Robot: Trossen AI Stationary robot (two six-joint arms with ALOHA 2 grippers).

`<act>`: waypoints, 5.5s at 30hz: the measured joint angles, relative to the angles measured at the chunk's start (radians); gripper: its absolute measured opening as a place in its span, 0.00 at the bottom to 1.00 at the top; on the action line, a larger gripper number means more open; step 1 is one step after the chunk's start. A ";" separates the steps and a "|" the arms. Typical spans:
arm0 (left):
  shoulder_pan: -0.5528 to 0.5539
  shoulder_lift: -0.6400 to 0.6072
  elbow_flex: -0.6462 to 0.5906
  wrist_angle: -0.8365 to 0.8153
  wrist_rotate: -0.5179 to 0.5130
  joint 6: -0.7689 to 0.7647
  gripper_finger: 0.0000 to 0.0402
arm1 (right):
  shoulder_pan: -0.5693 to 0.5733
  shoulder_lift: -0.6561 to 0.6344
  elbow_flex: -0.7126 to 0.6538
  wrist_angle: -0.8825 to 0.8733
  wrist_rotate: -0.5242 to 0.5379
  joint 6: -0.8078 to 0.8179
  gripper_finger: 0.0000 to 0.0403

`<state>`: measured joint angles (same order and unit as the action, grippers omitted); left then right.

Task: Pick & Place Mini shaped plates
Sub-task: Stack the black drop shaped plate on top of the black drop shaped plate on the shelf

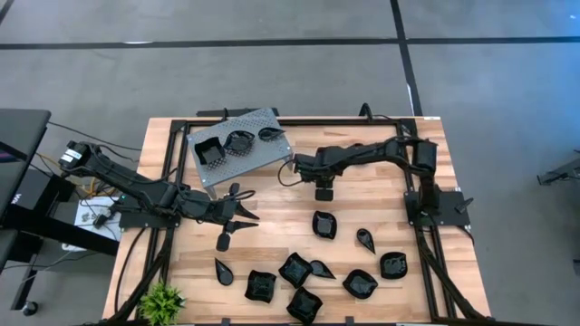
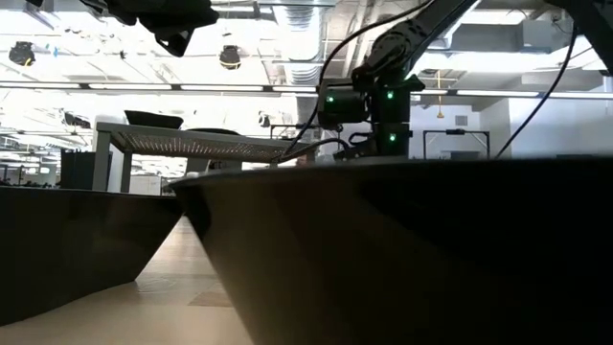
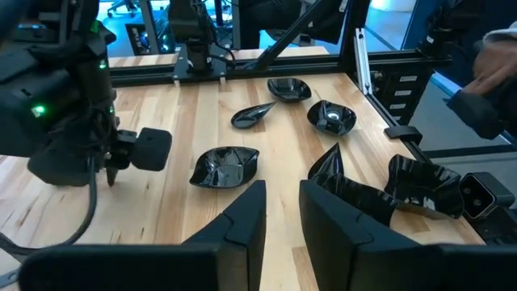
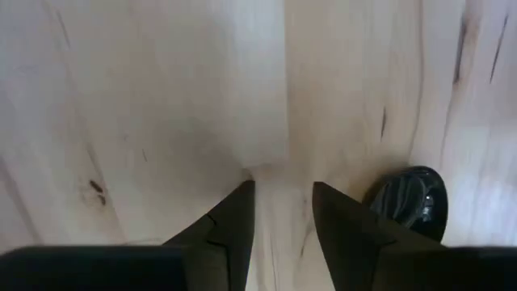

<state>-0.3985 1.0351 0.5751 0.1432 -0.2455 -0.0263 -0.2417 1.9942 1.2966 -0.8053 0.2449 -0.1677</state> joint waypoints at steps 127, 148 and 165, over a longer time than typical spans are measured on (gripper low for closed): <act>0.018 -0.148 -0.035 -0.221 0.000 -0.066 0.19 | -0.068 0.073 0.565 0.282 -0.087 -0.363 0.14; 0.019 -0.148 -0.035 -0.205 0.000 -0.068 0.19 | 0.143 -0.123 0.566 0.018 0.052 -0.238 0.17; 0.019 -0.148 -0.034 -0.180 0.000 -0.068 0.19 | 0.326 -0.331 0.254 -0.447 -0.010 0.566 0.17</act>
<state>-0.3798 0.8875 0.5407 -0.0372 -0.2459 -0.0948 0.0843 1.6629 1.5506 -1.2525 0.2351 0.3984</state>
